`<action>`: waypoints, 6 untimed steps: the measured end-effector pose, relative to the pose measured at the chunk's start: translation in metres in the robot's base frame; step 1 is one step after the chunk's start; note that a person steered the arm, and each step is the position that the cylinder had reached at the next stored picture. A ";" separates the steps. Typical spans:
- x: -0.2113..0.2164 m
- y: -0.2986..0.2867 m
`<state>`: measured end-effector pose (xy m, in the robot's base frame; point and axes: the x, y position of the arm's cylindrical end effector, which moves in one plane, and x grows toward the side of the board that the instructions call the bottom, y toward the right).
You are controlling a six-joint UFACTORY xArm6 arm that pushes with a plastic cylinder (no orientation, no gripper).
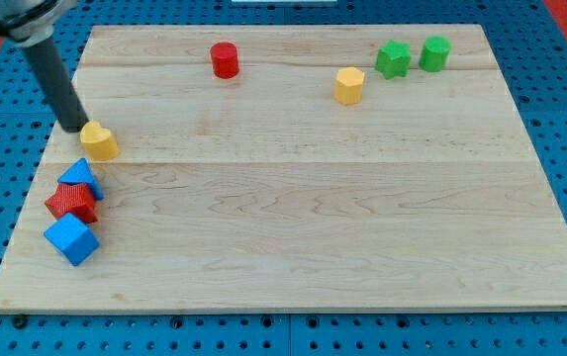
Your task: Point at the red circle
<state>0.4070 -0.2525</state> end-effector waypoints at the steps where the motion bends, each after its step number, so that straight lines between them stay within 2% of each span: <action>1: -0.002 0.029; 2: -0.036 0.051; 3: 0.012 0.066; 4: 0.020 0.047; 5: -0.035 0.122; 6: -0.118 0.209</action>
